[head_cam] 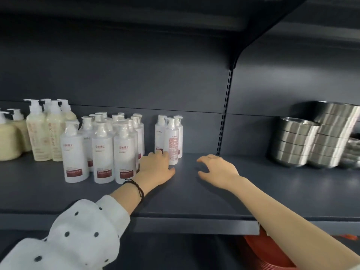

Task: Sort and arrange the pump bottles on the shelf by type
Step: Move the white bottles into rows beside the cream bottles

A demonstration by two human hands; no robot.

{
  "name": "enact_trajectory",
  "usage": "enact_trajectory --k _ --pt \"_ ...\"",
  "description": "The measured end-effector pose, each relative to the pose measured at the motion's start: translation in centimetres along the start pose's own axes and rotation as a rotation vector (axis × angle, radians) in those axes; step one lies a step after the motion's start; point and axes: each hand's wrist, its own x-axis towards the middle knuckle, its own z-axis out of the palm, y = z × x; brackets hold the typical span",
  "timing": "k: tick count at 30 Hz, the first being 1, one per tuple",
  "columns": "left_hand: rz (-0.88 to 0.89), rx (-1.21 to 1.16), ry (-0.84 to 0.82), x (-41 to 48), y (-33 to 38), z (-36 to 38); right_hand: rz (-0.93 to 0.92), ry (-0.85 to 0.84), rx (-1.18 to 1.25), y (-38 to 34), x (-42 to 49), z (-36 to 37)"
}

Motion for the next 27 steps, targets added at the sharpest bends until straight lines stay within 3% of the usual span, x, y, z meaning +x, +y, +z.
enact_trajectory --k 5,11,20,27 --pt "-0.070 -0.190 0.179 4.1 0.0 1.7 0.015 -0.036 0.101 0.7 3.9 1.5" --pt "-0.227 -0.917 0.243 9.0 1.0 4.3 0.126 -0.015 0.568 0.7 10.6 2.8" --pt "-0.261 -1.100 0.353 10.9 -1.1 6.9 0.263 0.094 0.866 -0.2 17.4 5.4" --pt "-0.237 -1.168 0.339 11.1 -1.6 7.0 0.143 0.121 0.866 -0.9 19.1 5.7"
